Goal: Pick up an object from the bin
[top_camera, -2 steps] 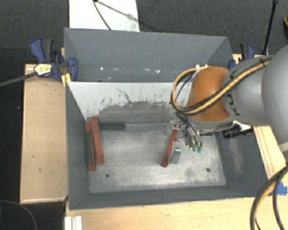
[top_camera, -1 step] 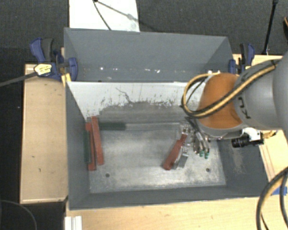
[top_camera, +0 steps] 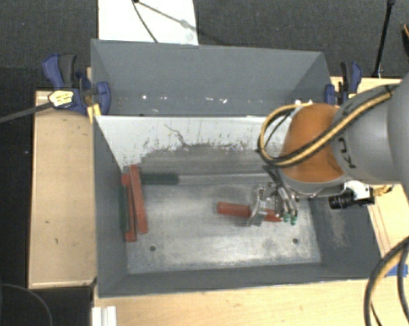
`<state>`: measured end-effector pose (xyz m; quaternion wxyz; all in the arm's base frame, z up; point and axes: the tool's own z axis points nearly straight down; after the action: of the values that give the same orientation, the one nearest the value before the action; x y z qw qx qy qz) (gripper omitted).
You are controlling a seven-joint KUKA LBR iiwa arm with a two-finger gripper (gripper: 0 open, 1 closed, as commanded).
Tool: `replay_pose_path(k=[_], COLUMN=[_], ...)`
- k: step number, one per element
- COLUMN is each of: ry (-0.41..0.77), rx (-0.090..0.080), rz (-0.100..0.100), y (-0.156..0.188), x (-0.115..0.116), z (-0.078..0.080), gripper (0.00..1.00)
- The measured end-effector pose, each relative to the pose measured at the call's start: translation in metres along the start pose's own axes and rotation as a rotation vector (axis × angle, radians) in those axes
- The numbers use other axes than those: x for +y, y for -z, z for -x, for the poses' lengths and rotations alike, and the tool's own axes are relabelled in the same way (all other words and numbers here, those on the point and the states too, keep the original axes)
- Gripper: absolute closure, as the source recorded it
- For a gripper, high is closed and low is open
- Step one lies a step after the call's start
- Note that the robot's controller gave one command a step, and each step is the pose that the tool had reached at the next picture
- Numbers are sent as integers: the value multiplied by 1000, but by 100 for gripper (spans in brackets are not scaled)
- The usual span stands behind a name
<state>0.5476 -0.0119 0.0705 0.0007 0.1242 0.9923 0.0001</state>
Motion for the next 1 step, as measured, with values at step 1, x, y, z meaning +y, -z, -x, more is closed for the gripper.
replay_pose_path(k=[1], ry=[5], rx=[-4], rz=[0], y=[9], x=[0], z=[1], gripper=[100])
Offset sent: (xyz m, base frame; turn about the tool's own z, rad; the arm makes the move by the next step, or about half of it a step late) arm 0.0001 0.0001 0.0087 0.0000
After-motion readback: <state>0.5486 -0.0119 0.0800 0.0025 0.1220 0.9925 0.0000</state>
